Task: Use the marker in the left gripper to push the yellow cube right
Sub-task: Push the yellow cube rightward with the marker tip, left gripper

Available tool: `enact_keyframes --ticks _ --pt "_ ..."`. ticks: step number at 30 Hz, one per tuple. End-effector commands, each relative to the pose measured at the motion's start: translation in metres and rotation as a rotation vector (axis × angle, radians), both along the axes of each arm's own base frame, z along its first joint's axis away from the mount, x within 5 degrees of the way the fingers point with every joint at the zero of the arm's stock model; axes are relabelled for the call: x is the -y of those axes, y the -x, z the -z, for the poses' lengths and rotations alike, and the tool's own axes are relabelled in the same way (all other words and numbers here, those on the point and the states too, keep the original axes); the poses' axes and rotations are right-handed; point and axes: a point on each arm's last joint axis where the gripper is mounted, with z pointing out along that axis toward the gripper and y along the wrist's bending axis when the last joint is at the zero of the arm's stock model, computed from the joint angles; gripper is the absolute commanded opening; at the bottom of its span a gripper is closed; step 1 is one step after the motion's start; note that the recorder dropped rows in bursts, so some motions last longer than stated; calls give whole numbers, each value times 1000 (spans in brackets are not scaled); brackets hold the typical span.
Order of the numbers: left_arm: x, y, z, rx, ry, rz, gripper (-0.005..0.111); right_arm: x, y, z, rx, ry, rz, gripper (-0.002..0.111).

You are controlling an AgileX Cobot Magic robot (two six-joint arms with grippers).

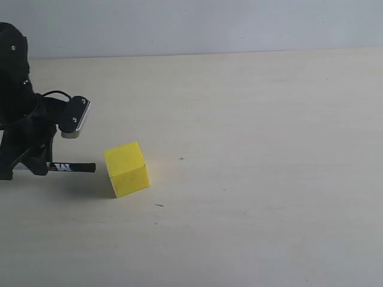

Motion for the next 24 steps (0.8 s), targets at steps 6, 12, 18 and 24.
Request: enact_keyframes --ticks 6,12,18,24 --pt "-8 7 -5 -90 -33 -158 0 0 0 1 2 9 7 0" --pt "18 10 -5 -71 16 -200 0 0 0 1 2 9 7 0" --pt "60 12 -4 36 124 -149 0 0 0 1 2 9 7 0" --pt "57 12 -4 36 77 -152 0 0 0 1 2 9 7 0"
